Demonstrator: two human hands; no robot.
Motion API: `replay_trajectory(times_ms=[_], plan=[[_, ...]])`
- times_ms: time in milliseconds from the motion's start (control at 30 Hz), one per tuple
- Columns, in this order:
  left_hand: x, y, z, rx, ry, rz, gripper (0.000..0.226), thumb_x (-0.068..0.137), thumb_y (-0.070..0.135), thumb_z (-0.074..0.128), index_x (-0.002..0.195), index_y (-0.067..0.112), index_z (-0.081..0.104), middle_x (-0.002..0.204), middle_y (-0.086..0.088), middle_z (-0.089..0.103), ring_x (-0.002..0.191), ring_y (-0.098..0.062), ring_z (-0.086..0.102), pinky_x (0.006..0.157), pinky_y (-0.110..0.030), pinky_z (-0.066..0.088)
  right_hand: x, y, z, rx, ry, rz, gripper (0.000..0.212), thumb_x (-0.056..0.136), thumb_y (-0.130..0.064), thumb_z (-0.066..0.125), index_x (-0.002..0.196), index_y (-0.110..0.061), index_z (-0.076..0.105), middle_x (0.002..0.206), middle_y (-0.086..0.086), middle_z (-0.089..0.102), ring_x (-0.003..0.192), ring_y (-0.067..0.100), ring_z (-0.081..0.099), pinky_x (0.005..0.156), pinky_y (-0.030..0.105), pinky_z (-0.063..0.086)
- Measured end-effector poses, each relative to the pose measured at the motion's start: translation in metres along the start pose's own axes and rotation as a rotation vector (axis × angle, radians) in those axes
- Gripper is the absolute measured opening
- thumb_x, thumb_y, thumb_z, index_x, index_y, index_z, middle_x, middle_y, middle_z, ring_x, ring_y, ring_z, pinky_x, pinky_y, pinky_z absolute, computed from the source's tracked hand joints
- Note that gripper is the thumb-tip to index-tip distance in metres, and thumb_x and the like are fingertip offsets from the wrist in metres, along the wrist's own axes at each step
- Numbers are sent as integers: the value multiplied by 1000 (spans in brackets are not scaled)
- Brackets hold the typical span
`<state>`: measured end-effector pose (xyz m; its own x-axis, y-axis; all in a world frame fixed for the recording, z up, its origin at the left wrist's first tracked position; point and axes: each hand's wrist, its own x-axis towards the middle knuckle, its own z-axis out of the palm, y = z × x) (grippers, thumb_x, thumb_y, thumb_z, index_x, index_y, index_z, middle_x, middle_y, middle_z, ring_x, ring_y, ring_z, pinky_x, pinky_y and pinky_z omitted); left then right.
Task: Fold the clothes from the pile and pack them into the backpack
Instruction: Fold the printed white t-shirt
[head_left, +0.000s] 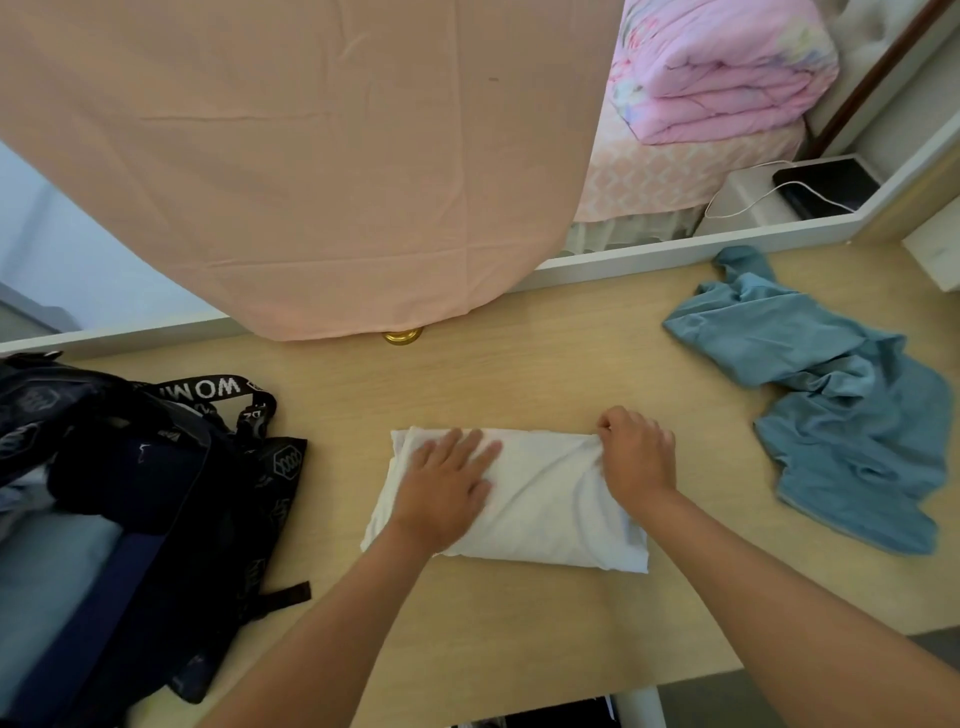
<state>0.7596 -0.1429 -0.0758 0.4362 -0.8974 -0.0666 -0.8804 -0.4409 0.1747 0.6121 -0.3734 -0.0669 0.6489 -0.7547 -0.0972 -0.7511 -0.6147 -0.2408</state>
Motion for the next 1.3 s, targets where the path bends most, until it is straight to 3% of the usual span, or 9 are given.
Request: replay_trajectory(times_ms=[200,367,500,700,900,967,1133,1233,1300], plan=[[1,-15,7,19,-141,-131,66,96,50,9,155,25,22,163,-9,13,150,-31,12,121,-39,1,-11,7,-5,-48,10,-65,30,87,-16,66,117,-17,58,109,9,58,101,30,54,85,39,41],[-41,1,-10,-252,237,-578,45,94,17,54,138,13,47,143,-11,44,131,-32,40,109,-46,33,-57,1,-19,30,64,159,32,91,-50,54,85,-18,56,86,2,58,78,25,59,72,37,48],[-84,8,-7,-367,303,-902,26,92,34,60,107,12,59,105,-6,58,100,-29,52,90,-44,40,-101,17,-7,-35,-100,115,47,91,-56,48,61,-21,55,65,-7,57,61,16,56,68,32,41],[-92,2,-12,-383,284,-845,22,102,27,41,81,19,46,68,3,56,69,-26,54,71,-42,44,-112,24,-6,15,11,97,42,102,-43,46,69,-19,54,62,-3,61,58,21,57,70,36,38],[-95,-2,-10,-177,237,-771,6,87,7,54,88,13,54,88,-8,61,81,-32,54,76,-42,40,-115,35,-20,-347,-89,9,20,95,-37,49,86,-24,60,85,-4,62,78,19,58,72,35,32],[-82,18,-12,-138,327,-655,32,77,-1,51,105,11,59,106,-9,59,94,-32,53,83,-42,39,-112,24,-20,-252,47,-77,13,74,-26,62,84,-20,55,86,2,55,78,24,52,70,37,35],[-41,60,-17,-86,51,-195,50,93,33,32,137,17,50,147,-11,46,133,-35,45,104,-54,38,-97,-11,-3,0,-22,-519,46,85,-24,47,130,-15,55,147,15,46,134,34,46,107,47,40],[-39,43,4,51,-217,-279,79,84,72,6,155,37,0,163,0,-12,150,-32,-7,111,-66,8,-84,-6,10,-107,-324,-544,78,87,-55,8,159,-25,6,165,3,-10,151,18,-5,122,44,6],[-48,22,17,51,-214,-332,83,81,81,5,152,42,-13,159,1,-25,148,-30,-19,109,-67,5,-76,12,21,-180,-368,-515,79,86,-64,1,156,-30,-11,163,0,-20,151,16,-14,123,42,-2]])
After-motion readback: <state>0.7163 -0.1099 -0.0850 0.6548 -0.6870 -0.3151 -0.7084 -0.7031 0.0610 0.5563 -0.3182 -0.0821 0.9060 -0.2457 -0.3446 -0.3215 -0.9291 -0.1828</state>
